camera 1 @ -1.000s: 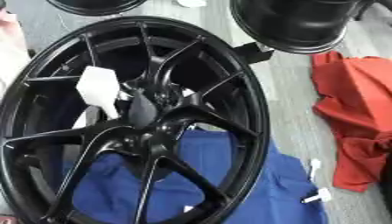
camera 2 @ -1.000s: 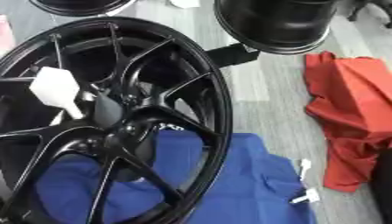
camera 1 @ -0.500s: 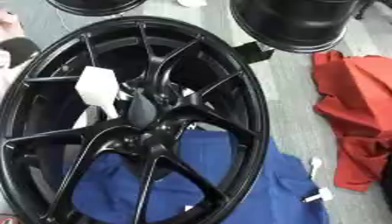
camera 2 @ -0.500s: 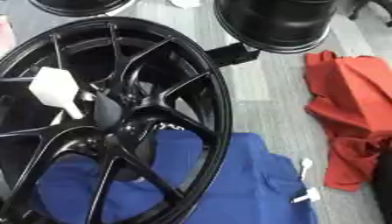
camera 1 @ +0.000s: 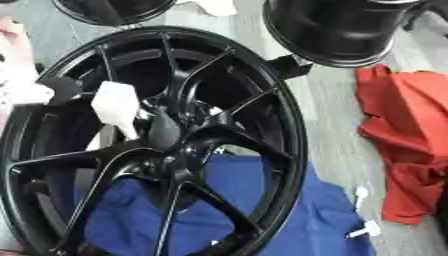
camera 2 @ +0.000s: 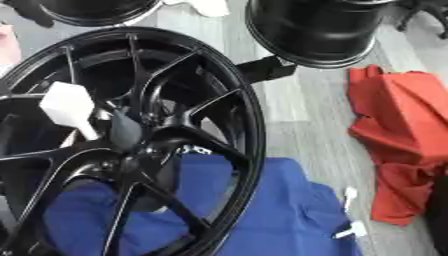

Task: Pull the pin out of the wheel hub.

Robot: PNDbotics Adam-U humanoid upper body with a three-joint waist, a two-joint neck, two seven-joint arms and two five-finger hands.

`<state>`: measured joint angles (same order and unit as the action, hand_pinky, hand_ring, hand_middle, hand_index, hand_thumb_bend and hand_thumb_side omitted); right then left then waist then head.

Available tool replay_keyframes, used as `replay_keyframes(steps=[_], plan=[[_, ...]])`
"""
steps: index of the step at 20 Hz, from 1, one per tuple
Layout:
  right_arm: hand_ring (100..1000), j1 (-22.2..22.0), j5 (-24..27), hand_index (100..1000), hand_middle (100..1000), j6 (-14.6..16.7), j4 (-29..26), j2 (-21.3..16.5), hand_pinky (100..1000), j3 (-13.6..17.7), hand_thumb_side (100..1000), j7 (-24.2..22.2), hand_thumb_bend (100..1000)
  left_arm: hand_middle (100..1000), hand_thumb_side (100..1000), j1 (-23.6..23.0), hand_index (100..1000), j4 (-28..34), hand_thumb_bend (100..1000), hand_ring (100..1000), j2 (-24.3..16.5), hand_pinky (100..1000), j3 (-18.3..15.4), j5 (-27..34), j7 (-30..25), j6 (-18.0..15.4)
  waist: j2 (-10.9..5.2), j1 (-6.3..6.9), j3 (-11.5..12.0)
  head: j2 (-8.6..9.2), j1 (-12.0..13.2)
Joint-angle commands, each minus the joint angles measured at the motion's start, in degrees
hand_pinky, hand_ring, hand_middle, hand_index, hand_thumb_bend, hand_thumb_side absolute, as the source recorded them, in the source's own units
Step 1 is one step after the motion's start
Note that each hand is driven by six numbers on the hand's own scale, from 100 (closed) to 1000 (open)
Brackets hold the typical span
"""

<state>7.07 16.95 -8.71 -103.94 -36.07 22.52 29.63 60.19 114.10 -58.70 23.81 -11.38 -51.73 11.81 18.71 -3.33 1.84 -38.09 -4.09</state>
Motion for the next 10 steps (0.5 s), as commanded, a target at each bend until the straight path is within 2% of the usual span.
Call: replay_keyframes(steps=[1,5,10], plan=[[453,0.5,0.3,665,552,0.1,-0.2,-1.5,477,0.2,436,-0.4,100,816,324,1.3,910,0.5,371,857,-0.2,902,1.2,-0.4,-0.2,1.8,-1.64,-0.01,-0.2,0.80,0.2],[453,0.5,0.4,665,553,0.1,0.0,-1.3,477,0.1,438,-0.6,100,833,401,1.9,939,0.1,393,864,0.6,905,2.9,-0.7,-0.2,3.0,-1.67,-0.10,-0.4,0.69,0.3],[453,0.4,0.6,665,553,0.0,0.1,-1.0,476,0.0,441,-0.9,100,775,473,2.5,879,-2.1,469,839,1.9,888,4.8,-3.2,-0.2,3.1,-1.60,-0.20,-0.5,0.80,0.6]])
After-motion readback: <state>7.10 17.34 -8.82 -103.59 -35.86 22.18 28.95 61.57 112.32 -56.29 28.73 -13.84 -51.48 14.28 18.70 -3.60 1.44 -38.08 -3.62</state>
